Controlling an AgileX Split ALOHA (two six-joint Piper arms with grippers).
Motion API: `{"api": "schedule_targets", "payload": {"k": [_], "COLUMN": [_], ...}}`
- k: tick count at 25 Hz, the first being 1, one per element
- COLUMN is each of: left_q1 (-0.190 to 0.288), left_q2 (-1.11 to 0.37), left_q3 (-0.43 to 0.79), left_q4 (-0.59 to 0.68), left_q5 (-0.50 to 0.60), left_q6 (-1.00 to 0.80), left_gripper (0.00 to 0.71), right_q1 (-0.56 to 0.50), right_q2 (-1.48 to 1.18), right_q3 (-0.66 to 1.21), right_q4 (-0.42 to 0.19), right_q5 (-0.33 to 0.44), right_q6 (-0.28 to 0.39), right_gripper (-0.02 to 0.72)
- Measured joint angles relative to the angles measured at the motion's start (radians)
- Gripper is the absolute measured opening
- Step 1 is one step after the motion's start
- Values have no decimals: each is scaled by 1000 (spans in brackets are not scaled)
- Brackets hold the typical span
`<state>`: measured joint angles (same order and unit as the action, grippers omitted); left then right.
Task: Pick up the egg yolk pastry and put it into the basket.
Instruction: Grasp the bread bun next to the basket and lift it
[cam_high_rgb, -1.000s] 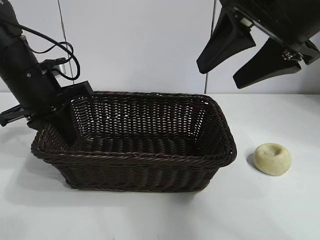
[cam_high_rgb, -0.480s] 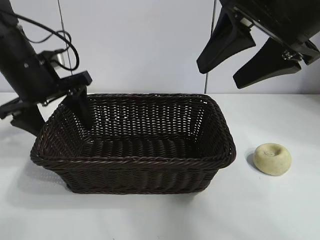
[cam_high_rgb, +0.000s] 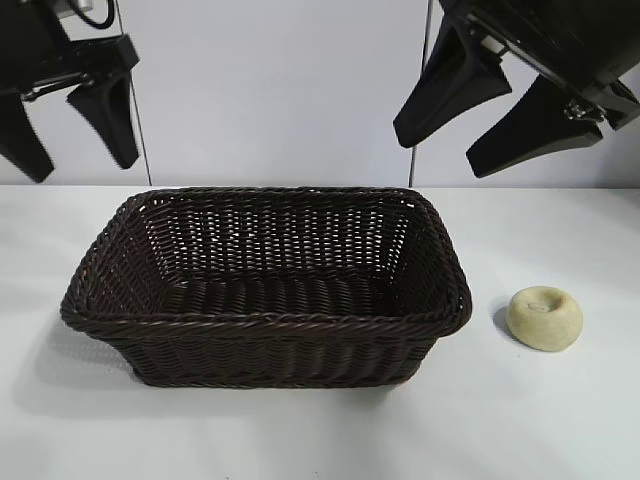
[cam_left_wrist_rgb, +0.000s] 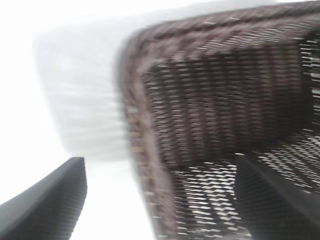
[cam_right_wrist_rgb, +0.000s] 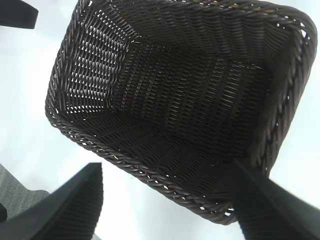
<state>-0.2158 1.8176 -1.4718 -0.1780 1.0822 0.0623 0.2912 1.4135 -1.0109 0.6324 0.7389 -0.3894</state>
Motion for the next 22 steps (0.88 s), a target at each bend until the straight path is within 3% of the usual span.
{"api": "schedule_targets", "payload": {"k": [6,17,22], "left_q1": [9,176,185], "left_q2": [7,25,22], "left_q3": [-1,-1,-1], "left_q4": [162,237,236], "left_q5": [6,58,98], "left_q6": [-62,-62,-62], "left_gripper": [587,587,587], "right_q1": [0,0,0], "right_q2": [0,0,0], "right_q3": [0,0,0], "right_q4": [0,-1,-1], "right_q5": [0,0,0], "right_q6": [0,0,0], "right_gripper": [516,516,516]}}
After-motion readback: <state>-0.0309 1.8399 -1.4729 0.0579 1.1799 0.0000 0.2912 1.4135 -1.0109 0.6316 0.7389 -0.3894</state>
